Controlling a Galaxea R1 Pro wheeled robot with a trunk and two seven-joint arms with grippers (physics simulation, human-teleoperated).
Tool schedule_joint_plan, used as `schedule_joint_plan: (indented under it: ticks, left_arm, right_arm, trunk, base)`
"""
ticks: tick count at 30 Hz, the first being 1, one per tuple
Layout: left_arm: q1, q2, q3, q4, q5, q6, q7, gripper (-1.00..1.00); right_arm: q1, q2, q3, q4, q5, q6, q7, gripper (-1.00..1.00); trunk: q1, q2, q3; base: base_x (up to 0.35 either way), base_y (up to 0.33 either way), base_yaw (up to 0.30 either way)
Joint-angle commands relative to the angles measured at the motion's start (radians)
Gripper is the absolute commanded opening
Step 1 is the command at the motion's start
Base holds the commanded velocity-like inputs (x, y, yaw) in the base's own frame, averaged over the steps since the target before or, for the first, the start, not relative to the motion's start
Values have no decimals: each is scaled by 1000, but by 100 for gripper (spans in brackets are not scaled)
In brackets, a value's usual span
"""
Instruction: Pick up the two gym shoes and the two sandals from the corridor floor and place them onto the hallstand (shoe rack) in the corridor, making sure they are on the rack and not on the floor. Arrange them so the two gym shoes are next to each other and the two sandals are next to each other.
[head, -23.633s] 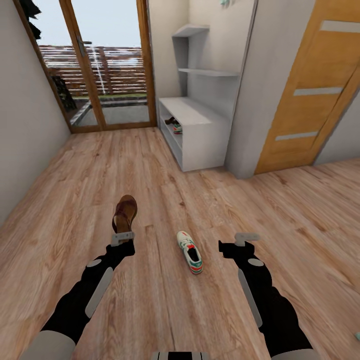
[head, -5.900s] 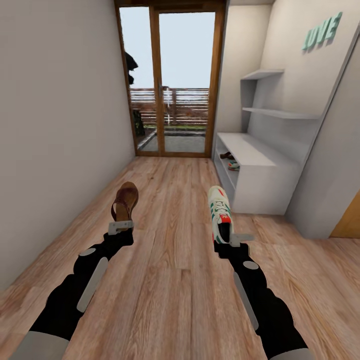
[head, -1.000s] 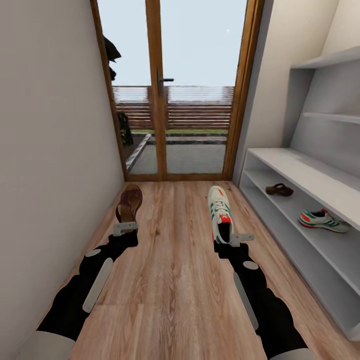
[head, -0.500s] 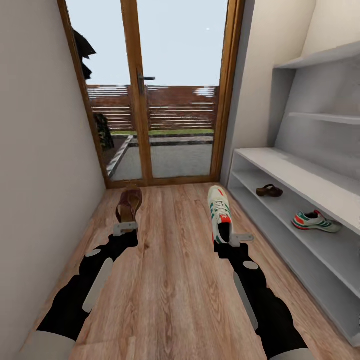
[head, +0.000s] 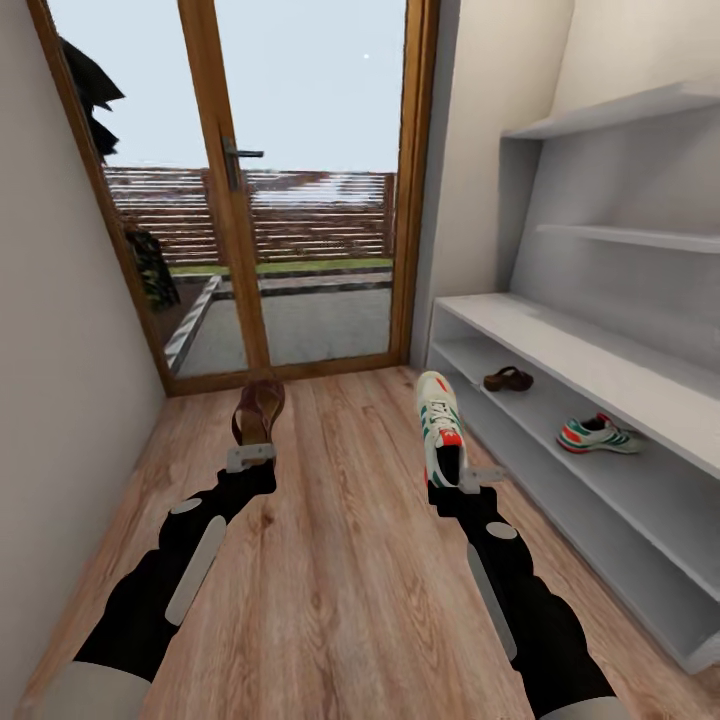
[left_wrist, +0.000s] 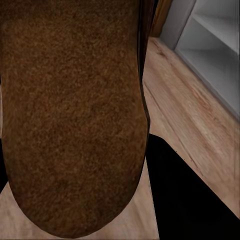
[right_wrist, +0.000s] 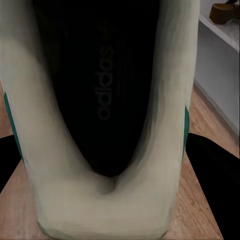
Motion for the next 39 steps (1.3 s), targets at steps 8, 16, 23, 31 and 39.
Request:
schedule_joint_plan:
  ticks: [8, 16, 23, 31, 39]
  left_arm:
    - [0, 1, -2, -2, 7, 5, 6, -100]
    - [0, 1, -2, -2, 7, 5, 6, -100]
    - [0, 1, -2, -2, 7, 5, 6, -100]
    - [0, 1, -2, -2, 7, 5, 6, -100]
    - [0, 1, -2, -2, 7, 5, 6, -100]
  right_arm:
    - [-1, 0, 2, -1, 1, 6, -5, -100]
    - [-1, 0, 2, -1, 1, 5, -5, -100]
    - [-1, 0, 2, -1, 1, 5, -5, -100]
    - [-1, 0, 1, -1, 1, 6, -5, -100]
    - [-1, 0, 1, -1, -2, 5, -5, -100]
  trunk:
    - [0, 0, -1]
    - [0, 0, -1]
    - [0, 0, -1]
    - [0, 0, -1]
    - [0, 0, -1]
  base:
    - [85, 58, -264]
    - [270, 202, -211]
    - [283, 215, -13]
    - [284, 217, -1]
    - [284, 218, 0]
